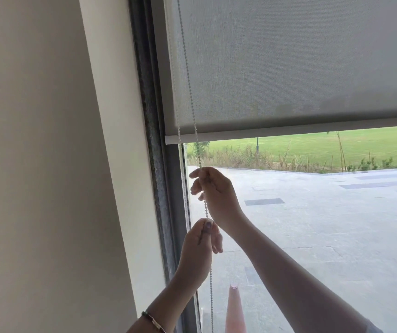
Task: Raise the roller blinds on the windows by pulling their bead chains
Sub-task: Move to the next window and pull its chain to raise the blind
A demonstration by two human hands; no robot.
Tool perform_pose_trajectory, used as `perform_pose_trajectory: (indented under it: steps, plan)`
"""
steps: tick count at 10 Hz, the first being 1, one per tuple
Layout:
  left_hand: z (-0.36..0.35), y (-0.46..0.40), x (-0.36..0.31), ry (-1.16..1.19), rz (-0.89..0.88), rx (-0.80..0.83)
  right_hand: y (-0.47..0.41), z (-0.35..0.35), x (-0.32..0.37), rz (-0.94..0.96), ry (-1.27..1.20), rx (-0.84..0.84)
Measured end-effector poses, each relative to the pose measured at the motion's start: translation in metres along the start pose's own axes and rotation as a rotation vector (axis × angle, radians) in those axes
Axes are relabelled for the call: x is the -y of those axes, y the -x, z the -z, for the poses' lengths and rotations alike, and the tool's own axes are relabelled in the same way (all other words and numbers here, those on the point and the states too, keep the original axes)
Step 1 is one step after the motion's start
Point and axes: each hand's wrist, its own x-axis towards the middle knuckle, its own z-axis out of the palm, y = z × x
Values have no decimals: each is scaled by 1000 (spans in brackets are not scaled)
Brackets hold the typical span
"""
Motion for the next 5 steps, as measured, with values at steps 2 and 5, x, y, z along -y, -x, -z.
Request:
perform_pose_trajectory:
  steps: [2,5]
  plan:
    - [-22,-2,3,-129,-1,-135,12,32,-10,36,202,-89]
    - [-79,-5,-11,-460,-465,-166,24,115,-25,73,420,-354]
